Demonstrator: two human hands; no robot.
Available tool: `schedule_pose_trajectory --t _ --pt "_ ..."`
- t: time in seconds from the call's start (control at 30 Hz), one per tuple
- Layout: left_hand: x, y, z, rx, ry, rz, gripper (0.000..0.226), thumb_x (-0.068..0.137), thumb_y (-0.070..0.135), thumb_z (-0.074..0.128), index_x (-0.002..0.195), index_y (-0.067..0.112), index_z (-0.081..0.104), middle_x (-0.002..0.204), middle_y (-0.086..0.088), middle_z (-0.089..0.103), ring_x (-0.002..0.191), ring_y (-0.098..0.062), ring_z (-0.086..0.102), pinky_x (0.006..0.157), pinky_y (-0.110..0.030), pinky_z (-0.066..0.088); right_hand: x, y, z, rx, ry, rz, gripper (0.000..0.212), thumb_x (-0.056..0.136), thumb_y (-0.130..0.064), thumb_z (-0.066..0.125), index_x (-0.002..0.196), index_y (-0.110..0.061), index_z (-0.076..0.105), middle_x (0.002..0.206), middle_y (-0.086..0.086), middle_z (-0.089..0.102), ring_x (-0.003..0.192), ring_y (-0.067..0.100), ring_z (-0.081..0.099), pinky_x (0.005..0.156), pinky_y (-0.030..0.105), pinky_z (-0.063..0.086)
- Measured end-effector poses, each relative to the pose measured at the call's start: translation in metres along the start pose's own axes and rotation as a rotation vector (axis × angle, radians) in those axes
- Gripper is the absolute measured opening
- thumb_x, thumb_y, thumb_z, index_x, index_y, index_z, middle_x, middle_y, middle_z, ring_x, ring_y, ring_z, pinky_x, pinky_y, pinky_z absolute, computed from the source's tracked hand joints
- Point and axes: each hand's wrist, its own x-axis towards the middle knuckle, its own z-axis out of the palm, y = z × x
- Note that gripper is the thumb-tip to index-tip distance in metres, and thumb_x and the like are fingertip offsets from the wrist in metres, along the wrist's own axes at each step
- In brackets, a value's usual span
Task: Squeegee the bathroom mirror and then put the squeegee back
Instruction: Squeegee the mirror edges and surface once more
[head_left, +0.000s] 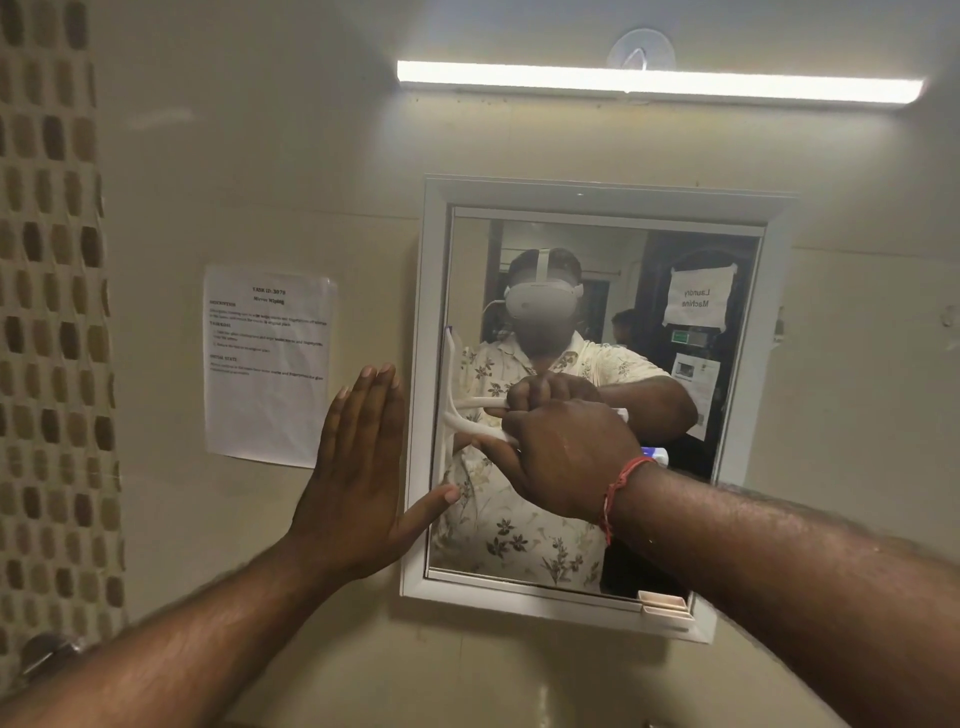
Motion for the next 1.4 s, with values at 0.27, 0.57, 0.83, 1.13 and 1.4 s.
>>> schedule_pose_trajectory --t 0.27,0.57,0.83,1.13,1.4 --pt "-0.003 0.000 -0.001 -0.006 -0.029 -0.001 0.115 0.106 0.088 0.031 0.183 0.011 -0.008 0.194 -0.013 -0.011 0.181 -0.035 -0.003 0.141 -0.070 0.018 0.001 0.010 0.000 -0.021 -0.007 -0.035 0.074 0.108 -0.077 0.025 0.108 -0.029 0.082 0.101 -0.003 0.076 0.080 0.012 0.061 0.068 0.033 0.061" --pt "-0.005 0.001 0.000 0.002 -0.025 -0.009 0.114 0.106 0.086 0.034 0.183 0.014 -0.011 0.194 -0.013 -0.010 0.181 -0.036 -0.002 0.140 -0.071 0.020 -0.003 0.007 0.005 -0.038 0.031 -0.022 0.070 0.108 -0.076 0.026 0.110 -0.031 0.080 0.102 0.000 0.076 0.091 0.021 0.072 0.070 0.035 0.059" --pt "-0.001 0.007 0.002 -0.004 -0.026 -0.016 0.114 0.106 0.087 0.032 0.183 0.015 -0.012 0.194 -0.011 -0.013 0.181 -0.034 -0.006 0.142 -0.070 0.016 -0.003 0.000 0.001 0.003 -0.006 -0.012 0.066 0.109 -0.074 0.029 0.112 -0.032 0.080 0.098 -0.001 0.075 0.084 0.019 0.071 0.069 0.039 0.063" --pt "-0.001 0.010 0.007 -0.006 -0.013 -0.013 0.115 0.105 0.086 0.034 0.183 0.013 -0.010 0.194 -0.009 -0.015 0.181 -0.031 -0.009 0.145 -0.065 0.010 -0.004 0.003 0.002 0.003 -0.005 -0.017 0.066 0.108 -0.075 0.030 0.111 -0.032 0.080 0.105 0.001 0.074 0.089 0.019 0.069 0.064 0.031 0.052" --pt "-0.002 0.017 0.009 -0.012 -0.038 -0.010 0.116 0.105 0.090 0.025 0.183 0.011 -0.008 0.194 -0.010 -0.015 0.181 -0.033 -0.007 0.145 -0.065 0.009 -0.017 0.018 -0.003 -0.013 -0.019 0.005 0.070 0.108 -0.076 0.028 0.111 -0.030 0.081 0.106 -0.002 0.075 0.095 0.018 0.071 0.069 0.034 0.060"
